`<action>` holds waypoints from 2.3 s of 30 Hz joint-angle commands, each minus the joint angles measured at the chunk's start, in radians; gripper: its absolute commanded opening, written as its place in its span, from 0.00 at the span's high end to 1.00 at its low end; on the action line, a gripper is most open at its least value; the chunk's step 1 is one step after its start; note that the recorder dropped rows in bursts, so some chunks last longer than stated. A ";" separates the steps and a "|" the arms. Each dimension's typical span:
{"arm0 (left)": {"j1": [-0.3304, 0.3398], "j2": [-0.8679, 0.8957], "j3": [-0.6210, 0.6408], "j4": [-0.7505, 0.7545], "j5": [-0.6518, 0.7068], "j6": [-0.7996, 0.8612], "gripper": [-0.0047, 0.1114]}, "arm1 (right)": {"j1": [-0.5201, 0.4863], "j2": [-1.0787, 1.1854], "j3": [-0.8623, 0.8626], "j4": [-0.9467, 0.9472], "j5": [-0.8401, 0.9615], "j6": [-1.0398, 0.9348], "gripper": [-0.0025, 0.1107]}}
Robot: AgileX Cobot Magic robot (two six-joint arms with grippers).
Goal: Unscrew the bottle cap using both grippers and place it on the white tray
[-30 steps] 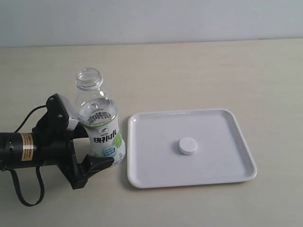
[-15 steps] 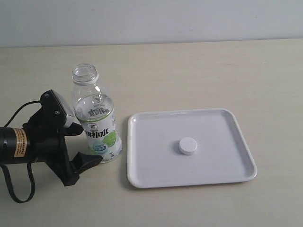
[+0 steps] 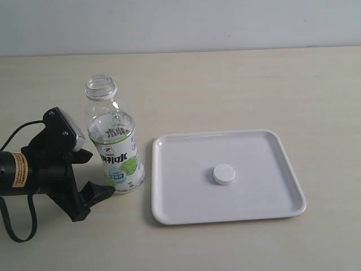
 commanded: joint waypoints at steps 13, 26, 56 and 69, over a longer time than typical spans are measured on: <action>0.114 -0.163 0.023 -0.005 0.018 -0.053 0.25 | -0.004 -0.002 0.005 -0.009 -0.002 -0.008 0.50; 0.274 -0.226 0.034 -0.039 0.003 -0.256 0.26 | -0.004 -0.002 0.005 -0.009 -0.002 -0.008 0.50; 0.330 -0.341 0.117 -0.156 -0.168 -0.320 0.94 | -0.004 -0.002 0.005 0.074 -0.002 0.032 0.51; 0.362 -0.647 0.345 -0.226 -0.240 -0.290 0.94 | -0.004 0.100 0.444 0.550 -0.863 -0.027 0.98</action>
